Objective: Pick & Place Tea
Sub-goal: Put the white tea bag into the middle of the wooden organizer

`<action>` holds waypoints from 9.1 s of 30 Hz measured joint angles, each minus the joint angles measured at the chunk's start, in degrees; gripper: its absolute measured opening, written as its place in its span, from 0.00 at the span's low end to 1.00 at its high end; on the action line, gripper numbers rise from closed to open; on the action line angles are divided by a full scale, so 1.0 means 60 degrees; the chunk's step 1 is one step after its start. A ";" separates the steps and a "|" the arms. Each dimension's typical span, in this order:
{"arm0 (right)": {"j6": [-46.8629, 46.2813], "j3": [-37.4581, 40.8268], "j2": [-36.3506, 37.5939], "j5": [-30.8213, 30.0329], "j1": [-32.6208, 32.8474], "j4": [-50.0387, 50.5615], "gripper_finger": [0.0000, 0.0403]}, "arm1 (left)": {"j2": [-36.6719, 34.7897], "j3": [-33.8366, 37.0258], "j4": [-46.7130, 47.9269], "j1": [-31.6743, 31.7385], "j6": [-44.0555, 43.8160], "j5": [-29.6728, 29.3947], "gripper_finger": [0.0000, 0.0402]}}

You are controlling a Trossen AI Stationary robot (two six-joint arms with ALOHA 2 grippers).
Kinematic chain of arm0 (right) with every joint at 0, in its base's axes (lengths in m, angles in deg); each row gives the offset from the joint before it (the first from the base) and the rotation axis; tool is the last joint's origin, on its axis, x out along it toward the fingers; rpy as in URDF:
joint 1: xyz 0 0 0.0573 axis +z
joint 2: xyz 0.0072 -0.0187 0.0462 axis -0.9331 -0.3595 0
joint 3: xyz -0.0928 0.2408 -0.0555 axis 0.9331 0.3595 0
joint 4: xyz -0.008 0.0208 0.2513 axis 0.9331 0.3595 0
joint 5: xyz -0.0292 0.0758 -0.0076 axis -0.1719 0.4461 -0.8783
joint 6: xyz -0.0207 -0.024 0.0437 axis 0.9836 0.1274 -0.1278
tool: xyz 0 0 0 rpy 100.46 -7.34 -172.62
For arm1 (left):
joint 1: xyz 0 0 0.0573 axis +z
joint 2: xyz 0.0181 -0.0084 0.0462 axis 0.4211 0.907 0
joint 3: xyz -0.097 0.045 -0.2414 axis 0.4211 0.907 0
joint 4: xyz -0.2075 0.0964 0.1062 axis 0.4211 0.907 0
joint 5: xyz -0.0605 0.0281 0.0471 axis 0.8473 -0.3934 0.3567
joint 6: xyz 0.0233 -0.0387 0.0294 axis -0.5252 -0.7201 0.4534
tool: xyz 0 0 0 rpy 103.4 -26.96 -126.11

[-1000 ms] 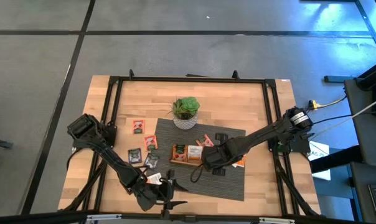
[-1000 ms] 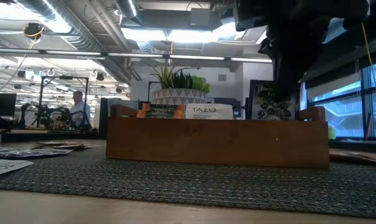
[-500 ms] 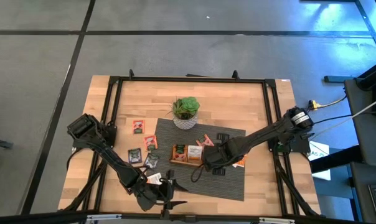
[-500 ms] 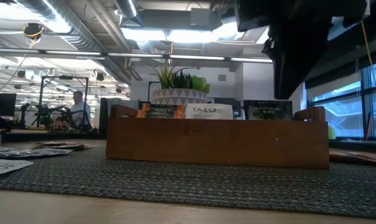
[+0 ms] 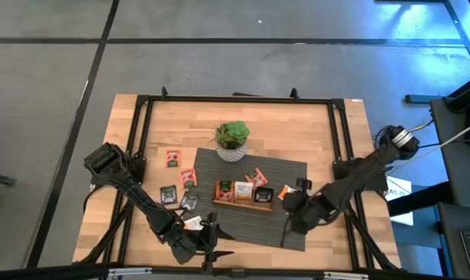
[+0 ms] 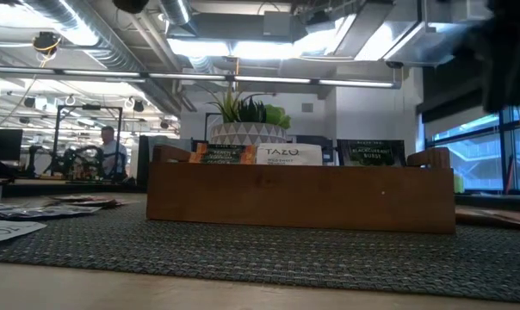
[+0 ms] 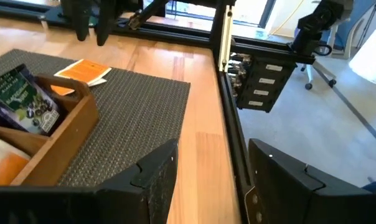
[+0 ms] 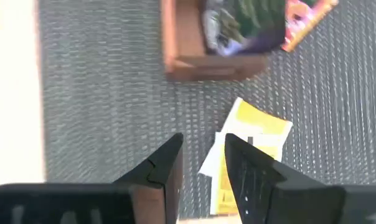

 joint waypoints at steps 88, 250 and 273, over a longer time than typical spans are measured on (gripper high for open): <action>-0.2204 -0.1595 -0.3846 -0.2282 0.1118 0.1168 0.38 | 0.0703 0.0006 0.0482 0.0332 -0.0413 -0.0119 0.47; -0.0009 0.1225 -0.3096 -0.2520 0.2120 -0.4009 0.48 | 0.0838 0.0003 -0.0358 0.0984 -0.0492 -0.0055 0.48; -0.1127 0.1205 -0.3503 -0.1856 0.2115 -0.4267 0.03 | 0.0838 0.0004 -0.0358 0.0965 -0.0492 -0.0054 0.48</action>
